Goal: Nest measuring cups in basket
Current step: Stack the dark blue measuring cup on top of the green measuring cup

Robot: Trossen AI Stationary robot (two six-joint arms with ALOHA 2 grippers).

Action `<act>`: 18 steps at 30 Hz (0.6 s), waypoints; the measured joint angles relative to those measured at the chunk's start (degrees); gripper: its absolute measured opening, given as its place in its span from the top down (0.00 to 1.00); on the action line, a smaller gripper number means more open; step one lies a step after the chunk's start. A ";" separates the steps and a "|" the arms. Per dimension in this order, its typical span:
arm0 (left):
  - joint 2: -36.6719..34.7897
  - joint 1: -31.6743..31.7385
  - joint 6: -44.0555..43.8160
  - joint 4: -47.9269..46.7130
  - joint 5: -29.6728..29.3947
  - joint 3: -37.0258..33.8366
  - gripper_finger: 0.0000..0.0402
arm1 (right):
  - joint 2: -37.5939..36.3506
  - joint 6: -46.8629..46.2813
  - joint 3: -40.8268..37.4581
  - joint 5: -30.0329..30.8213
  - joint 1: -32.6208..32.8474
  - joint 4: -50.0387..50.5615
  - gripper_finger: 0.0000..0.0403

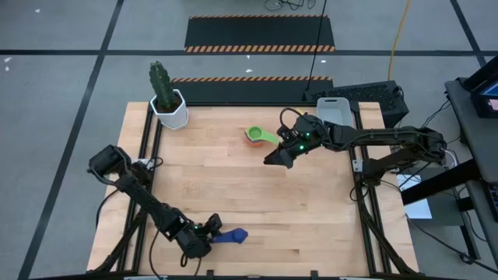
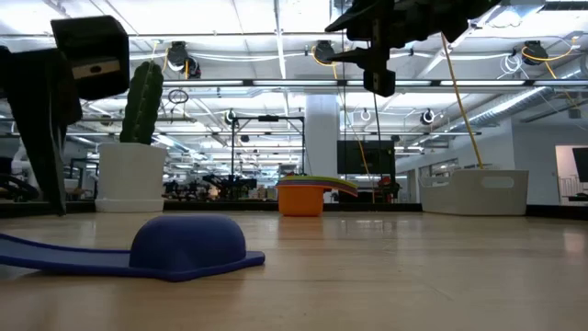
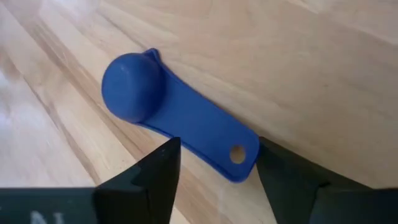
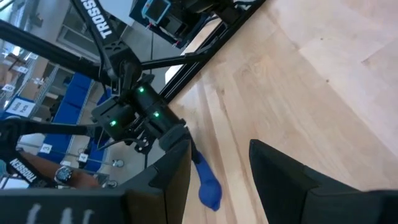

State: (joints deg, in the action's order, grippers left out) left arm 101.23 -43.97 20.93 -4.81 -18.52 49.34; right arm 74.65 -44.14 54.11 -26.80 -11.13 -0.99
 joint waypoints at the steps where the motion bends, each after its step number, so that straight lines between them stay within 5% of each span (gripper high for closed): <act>1: 0.32 0.14 -0.02 0.10 0.04 0.00 0.51 | 0.00 0.00 0.00 0.04 0.17 0.00 0.61; 18: 1.88 0.08 2.44 6.61 -3.17 1.03 0.98 | 0.00 -0.42 0.00 1.53 0.74 -0.02 0.61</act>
State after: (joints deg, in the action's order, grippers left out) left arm 103.11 -43.90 23.37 1.80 -21.69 50.37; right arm 74.65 -44.56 54.11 -25.28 -10.39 -1.02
